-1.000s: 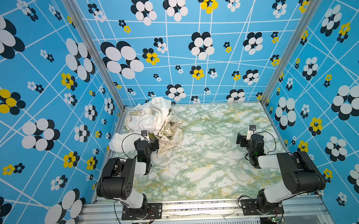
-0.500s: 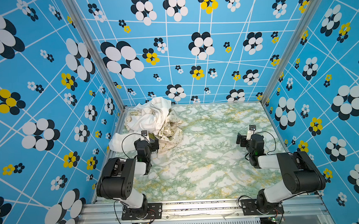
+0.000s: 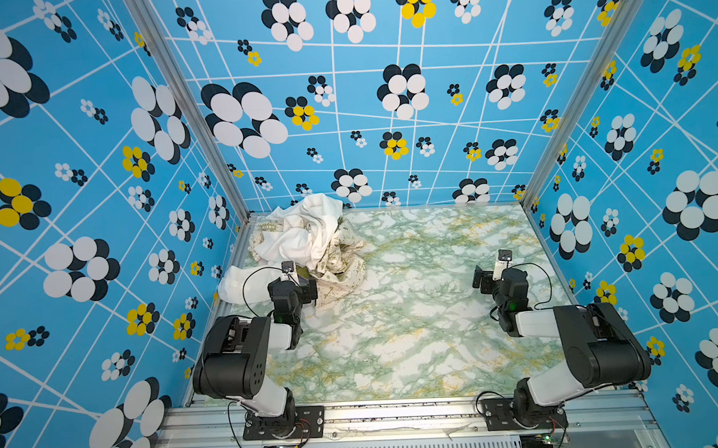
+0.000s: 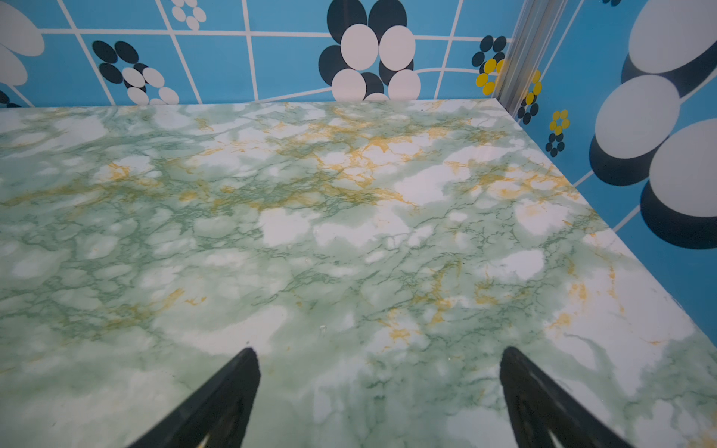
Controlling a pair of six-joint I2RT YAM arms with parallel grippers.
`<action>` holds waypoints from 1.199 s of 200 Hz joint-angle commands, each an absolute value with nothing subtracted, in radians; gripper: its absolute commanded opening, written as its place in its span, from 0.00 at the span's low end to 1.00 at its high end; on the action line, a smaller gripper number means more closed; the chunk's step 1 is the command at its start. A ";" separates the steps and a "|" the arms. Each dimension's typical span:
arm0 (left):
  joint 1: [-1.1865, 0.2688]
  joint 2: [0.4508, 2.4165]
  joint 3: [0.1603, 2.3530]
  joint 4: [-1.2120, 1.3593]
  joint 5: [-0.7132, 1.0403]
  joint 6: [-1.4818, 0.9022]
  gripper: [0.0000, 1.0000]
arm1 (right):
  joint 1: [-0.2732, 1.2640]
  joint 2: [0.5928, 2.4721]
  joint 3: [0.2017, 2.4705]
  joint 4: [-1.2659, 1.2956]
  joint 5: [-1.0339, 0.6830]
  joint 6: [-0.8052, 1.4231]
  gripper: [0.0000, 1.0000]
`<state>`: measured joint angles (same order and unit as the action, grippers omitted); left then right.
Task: Pick out a specific cloth from the pile
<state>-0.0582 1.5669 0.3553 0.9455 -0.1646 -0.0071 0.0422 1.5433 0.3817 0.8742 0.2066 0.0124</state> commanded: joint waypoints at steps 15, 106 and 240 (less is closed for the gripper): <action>-0.048 1.551 0.370 0.946 -0.152 -0.018 0.99 | 0.035 1.544 0.390 0.890 0.197 0.026 0.99; -0.047 1.055 0.375 0.433 -0.236 -0.103 0.99 | 0.036 1.336 0.399 0.679 0.227 0.033 0.99; 0.203 0.810 0.378 0.017 0.144 -0.892 0.88 | 0.037 0.910 0.383 0.404 0.116 0.139 0.99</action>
<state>0.1581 0.7120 0.3866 -0.0353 -0.0299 -0.6910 0.0406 0.9302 0.3813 0.4435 0.1394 0.1013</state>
